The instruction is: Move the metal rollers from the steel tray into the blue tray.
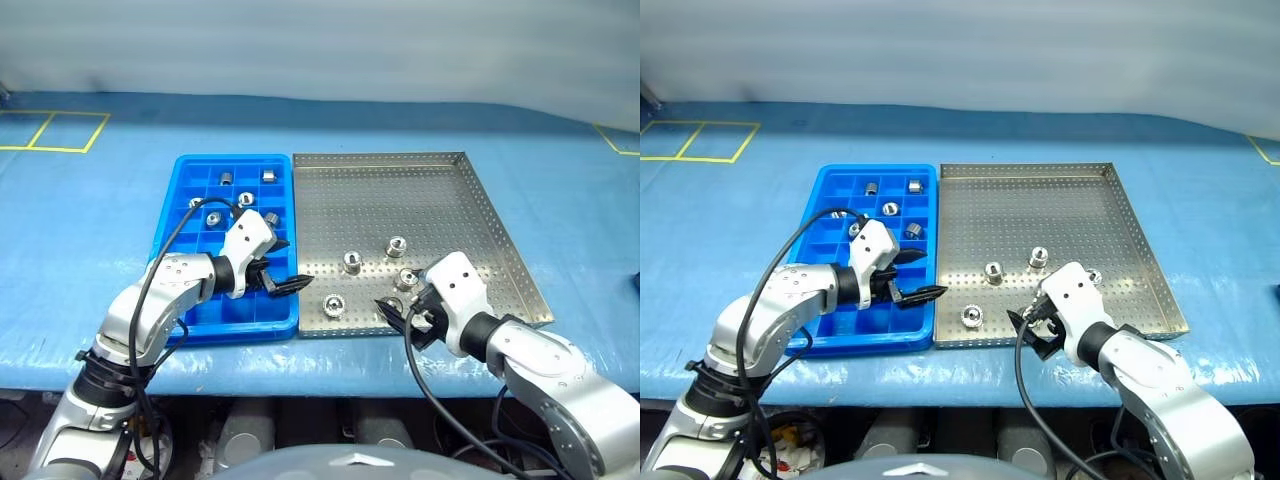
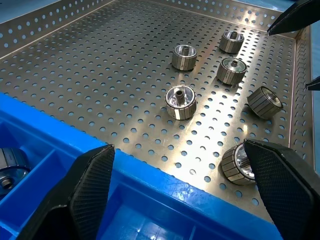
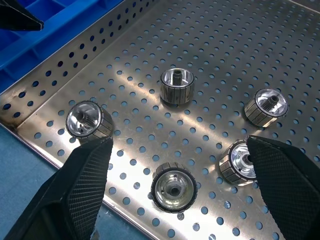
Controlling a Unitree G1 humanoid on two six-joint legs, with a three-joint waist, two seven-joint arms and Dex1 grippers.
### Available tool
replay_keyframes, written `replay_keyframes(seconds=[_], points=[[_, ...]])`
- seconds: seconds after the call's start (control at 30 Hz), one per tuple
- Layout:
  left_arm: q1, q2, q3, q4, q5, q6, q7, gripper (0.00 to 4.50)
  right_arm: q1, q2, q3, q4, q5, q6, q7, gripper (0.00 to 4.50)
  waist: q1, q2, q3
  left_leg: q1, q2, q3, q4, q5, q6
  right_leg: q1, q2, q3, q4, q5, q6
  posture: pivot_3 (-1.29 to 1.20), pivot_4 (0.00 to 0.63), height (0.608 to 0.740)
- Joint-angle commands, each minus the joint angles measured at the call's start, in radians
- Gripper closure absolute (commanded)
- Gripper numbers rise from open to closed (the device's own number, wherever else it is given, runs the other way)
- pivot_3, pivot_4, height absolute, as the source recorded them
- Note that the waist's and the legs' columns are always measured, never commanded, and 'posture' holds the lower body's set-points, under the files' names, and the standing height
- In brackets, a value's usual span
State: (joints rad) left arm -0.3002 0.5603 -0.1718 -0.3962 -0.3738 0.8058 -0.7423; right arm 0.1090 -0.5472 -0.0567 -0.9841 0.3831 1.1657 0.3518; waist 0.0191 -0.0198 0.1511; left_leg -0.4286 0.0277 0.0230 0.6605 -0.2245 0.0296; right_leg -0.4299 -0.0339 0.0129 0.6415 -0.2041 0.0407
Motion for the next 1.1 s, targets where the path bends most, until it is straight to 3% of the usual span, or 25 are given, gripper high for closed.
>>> replay_keyframes(seconds=[0.03, 1.1], points=[[-0.011, 0.006, -0.001, -0.035, -0.003, -0.009, 0.002, 0.02, -0.006, -0.008, -0.008, -0.013, 0.0, -0.012, -0.009, 0.0, 0.0, 0.0, 0.0, 0.0, 0.0, 0.0, 0.0, 0.0, 0.0, 0.0, 0.0, 0.0, 0.0, 0.0, 0.0, 0.07, 0.15, 0.74], [-0.064, 0.0, -0.016, 0.001, 0.007, -0.018, -0.009, 0.02, -0.002, -0.027, 0.032, -0.007, -0.013, 0.015, -0.05, 0.0, 0.0, 0.0, 0.0, 0.0, 0.0, 0.0, 0.001, 0.0, 0.0, 0.0, 0.0, 0.0, 0.0, 0.0, 0.0, 0.06, 0.15, 0.74]])
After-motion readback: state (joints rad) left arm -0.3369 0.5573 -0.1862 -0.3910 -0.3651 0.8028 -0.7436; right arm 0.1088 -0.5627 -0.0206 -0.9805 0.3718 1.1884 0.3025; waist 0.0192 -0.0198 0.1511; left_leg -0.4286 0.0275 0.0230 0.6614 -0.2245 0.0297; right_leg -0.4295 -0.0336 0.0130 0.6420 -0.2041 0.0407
